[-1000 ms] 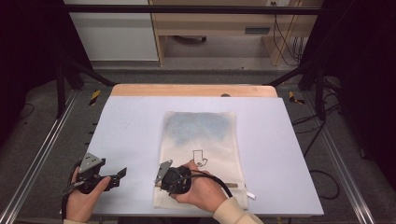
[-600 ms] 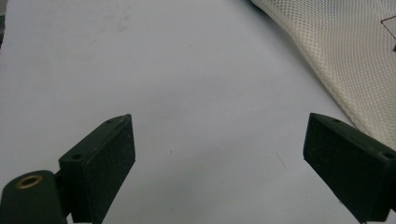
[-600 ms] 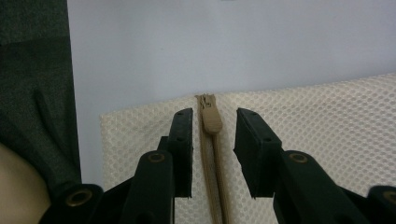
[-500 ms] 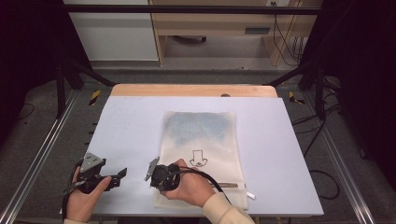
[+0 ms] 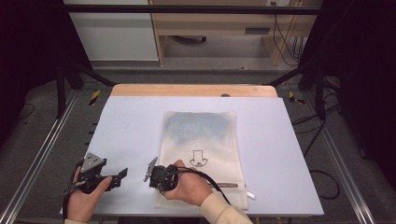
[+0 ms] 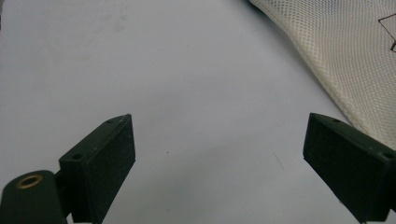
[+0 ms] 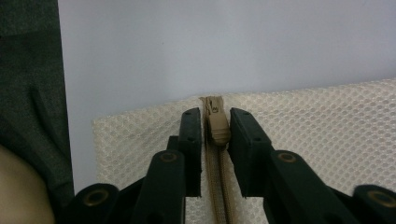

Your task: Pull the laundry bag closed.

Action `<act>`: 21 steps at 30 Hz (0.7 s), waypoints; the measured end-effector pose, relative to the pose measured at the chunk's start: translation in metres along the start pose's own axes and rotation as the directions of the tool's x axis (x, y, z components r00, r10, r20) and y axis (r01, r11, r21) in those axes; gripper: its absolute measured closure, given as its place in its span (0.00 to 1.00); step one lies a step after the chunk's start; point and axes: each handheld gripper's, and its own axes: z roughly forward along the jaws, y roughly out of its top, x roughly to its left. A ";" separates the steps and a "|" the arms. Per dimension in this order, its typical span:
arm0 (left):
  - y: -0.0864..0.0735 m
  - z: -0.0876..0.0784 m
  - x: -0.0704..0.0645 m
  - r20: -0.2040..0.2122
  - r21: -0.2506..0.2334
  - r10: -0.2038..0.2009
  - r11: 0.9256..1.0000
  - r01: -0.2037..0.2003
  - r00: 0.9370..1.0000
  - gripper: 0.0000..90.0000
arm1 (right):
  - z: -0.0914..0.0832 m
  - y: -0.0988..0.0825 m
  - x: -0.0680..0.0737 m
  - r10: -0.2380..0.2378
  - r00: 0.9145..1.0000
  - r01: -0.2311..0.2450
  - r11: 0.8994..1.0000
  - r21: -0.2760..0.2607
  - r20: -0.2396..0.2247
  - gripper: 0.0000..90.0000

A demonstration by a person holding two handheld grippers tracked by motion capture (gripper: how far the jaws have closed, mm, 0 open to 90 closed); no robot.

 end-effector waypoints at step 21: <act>0.000 -0.001 -0.003 0.016 0.001 0.002 1.000 -0.002 1.000 0.10 | -0.018 0.006 -0.009 0.007 0.999 -0.007 1.000 -0.001 -0.034 0.91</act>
